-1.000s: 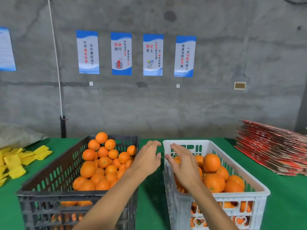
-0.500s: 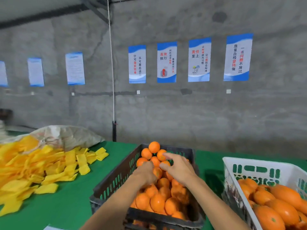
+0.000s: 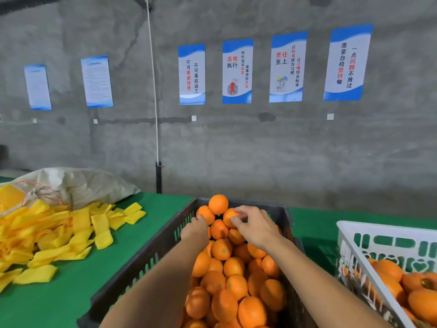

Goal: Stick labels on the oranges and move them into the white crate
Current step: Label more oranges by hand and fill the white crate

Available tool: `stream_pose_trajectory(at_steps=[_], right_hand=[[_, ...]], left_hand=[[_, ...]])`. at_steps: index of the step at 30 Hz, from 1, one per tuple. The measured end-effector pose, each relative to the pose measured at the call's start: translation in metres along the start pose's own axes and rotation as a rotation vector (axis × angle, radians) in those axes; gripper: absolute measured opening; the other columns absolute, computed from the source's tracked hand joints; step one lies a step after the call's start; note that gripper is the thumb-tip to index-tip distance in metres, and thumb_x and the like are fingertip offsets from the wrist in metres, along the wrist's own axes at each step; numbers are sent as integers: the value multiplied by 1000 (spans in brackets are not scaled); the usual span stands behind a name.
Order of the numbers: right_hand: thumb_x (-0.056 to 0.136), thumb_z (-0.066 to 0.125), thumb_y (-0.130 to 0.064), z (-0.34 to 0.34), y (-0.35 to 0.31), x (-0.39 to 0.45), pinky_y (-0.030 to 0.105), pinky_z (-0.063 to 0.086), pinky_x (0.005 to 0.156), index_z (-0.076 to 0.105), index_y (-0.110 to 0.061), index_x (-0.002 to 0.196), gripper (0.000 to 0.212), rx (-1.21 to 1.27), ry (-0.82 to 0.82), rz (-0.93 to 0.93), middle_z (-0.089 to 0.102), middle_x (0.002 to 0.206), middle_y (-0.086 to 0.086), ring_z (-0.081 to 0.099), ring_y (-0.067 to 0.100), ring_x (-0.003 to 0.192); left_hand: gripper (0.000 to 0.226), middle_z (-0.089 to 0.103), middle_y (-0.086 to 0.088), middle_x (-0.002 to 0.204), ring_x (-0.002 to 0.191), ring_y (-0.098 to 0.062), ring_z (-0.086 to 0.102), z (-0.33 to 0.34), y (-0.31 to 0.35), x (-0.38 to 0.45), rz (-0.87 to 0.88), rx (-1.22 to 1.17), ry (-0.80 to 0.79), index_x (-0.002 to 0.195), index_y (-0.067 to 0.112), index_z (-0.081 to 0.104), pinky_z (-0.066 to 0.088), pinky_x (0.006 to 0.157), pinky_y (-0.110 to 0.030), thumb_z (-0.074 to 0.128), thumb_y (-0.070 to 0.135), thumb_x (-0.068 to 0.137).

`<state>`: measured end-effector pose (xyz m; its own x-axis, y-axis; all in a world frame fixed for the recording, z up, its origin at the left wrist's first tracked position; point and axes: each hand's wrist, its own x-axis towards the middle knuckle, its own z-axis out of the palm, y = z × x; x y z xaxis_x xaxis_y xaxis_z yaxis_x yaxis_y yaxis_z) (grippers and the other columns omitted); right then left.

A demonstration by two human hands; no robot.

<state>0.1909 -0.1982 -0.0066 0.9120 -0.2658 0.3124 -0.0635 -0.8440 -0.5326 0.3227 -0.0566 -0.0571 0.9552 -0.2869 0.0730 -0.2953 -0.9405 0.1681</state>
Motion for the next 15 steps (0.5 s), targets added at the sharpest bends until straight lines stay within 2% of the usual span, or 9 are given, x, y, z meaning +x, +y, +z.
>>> stream_pose_trajectory(at_steps=[4,8,12,15], right_hand=[[100,56,-44,4,4,1,44,53,98,57,-31,141,43,19,-12,8,69,128,-9,60,22,123],[99,58,-41,-5,-7,-11,42,52,100,60,-30,138,41,54,22,9,69,128,-8,59,22,125],[100,59,-39,-21,-26,-43,43,49,105,63,-26,136,39,114,52,-13,68,133,-2,58,23,128],[101,59,-37,-39,-42,-82,38,45,109,64,-23,136,39,189,129,-36,66,137,1,56,23,131]], left_hand=[[67,47,-18,147,133,-35,51,-1,-2,4,21,22,65,155,-1,22,49,104,-41,57,7,98],[61,55,-17,136,125,-38,57,-34,6,-21,46,-55,115,144,3,35,52,97,-43,65,9,91],[58,61,-19,123,113,-41,62,-81,22,-82,151,-195,196,130,5,45,53,88,-45,73,22,82],[57,64,-16,116,107,-41,62,-103,33,-148,231,-362,243,126,13,49,53,86,-42,74,28,77]])
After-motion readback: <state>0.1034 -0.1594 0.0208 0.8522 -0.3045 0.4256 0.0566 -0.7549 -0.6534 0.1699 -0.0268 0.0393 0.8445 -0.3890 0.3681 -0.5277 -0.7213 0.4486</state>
